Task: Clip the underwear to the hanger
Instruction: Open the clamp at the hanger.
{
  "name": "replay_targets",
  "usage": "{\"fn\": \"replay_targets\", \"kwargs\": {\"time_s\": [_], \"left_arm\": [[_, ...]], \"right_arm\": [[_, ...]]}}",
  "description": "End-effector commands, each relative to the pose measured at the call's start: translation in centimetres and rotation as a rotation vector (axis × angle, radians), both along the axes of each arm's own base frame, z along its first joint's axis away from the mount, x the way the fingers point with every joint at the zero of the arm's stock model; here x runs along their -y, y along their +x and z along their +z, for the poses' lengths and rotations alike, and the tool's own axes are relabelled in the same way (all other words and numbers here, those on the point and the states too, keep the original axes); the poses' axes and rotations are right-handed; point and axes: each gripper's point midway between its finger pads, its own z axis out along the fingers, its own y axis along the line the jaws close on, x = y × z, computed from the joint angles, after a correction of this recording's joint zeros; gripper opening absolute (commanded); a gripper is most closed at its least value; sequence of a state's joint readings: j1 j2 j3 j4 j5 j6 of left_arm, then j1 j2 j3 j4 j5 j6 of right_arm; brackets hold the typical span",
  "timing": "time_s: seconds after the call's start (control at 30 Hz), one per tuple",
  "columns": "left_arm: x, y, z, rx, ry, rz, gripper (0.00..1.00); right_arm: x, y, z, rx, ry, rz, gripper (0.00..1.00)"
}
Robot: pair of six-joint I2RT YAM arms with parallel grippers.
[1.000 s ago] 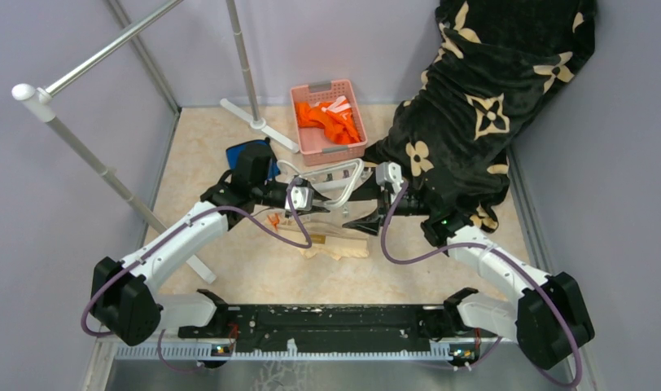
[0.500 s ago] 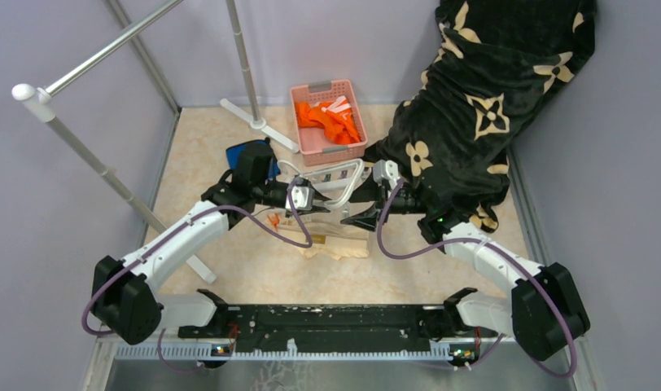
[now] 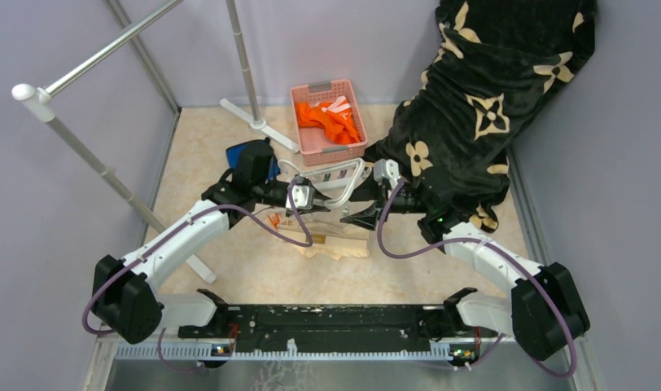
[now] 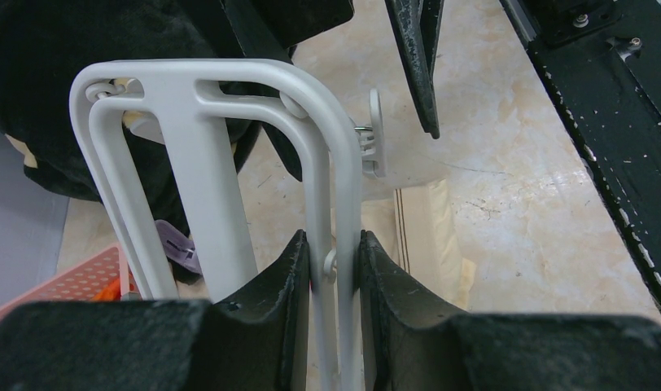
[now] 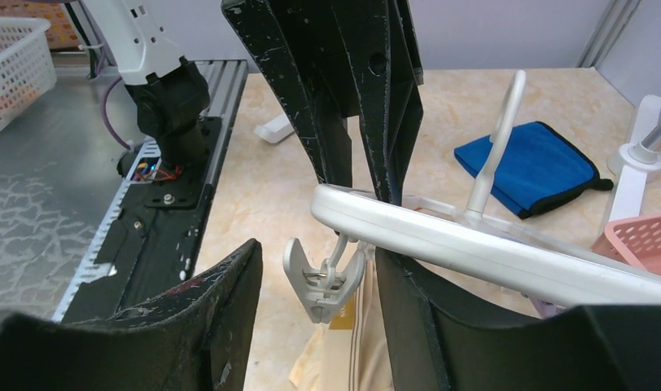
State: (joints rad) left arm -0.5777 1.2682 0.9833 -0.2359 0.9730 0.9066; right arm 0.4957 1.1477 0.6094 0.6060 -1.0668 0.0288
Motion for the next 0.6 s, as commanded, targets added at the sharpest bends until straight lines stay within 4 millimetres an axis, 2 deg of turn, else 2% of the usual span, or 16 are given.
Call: {"fn": "replay_targets", "kwargs": {"time_s": [0.0, 0.57], "left_arm": [[0.60, 0.41, 3.19, 0.114, -0.071, -0.042, 0.00], [0.57, 0.46, 3.15, 0.113, -0.068, -0.037, 0.00]], "right_arm": [[-0.35, -0.08, 2.05, 0.071, 0.040, 0.008, 0.54], [-0.11, -0.21, 2.31, 0.070, 0.039, -0.009, 0.54]]}}
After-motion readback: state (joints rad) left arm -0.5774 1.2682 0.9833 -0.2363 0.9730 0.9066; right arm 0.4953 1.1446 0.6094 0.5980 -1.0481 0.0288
